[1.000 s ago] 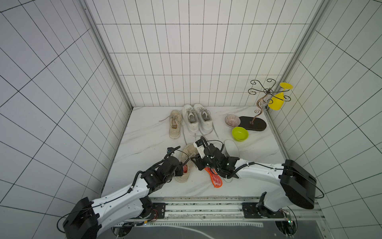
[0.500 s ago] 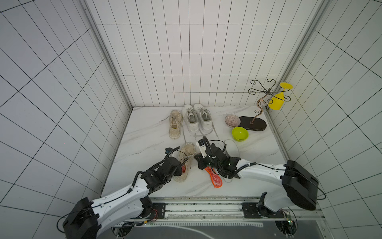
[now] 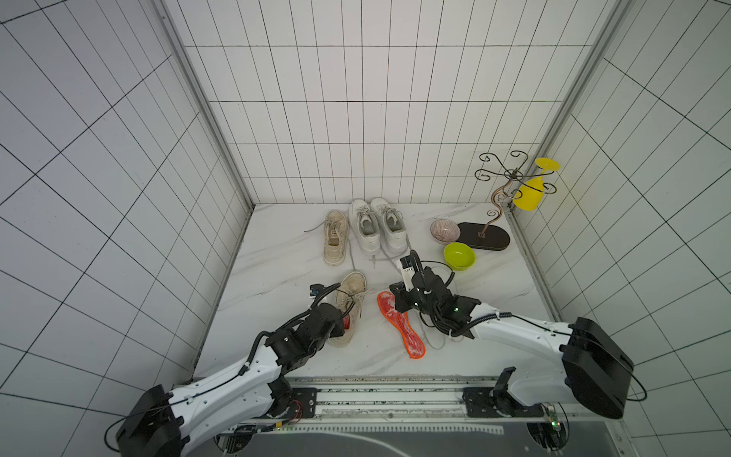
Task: Remove the insole from the shoe
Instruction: Untie the shoelace on the shoe.
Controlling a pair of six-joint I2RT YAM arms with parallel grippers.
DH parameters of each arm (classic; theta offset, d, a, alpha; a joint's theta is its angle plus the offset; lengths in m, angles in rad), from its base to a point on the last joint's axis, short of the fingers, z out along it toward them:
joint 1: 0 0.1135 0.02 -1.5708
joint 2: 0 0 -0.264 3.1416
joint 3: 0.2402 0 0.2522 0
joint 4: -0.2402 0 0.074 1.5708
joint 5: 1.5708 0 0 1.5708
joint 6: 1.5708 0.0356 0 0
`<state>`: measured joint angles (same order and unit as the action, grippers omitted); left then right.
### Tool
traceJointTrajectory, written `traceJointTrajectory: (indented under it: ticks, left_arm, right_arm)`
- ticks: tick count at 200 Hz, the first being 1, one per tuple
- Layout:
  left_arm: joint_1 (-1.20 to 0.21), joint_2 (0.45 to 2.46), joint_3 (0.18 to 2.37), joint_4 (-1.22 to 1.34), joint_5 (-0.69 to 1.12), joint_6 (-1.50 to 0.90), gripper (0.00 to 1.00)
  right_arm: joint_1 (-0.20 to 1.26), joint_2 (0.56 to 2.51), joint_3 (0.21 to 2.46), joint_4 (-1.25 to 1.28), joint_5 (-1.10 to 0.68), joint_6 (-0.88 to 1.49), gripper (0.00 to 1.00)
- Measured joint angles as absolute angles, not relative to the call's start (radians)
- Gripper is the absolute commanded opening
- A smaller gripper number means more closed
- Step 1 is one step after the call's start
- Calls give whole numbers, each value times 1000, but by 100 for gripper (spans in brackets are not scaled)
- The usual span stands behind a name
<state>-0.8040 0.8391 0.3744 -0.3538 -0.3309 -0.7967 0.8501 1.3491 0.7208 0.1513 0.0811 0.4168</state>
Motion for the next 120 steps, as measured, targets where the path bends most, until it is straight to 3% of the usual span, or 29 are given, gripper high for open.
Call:
traceJointTrajectory:
  ticks: [54,120]
  left_arm:
    - [-803,814,361,-348,-327,-794,0]
    - [-803,828,358,-331,-304,-793,0]
  right_arm:
    - [739,1309,721,101,107,406,3]
    - [726,1363,721,76,135,429,1]
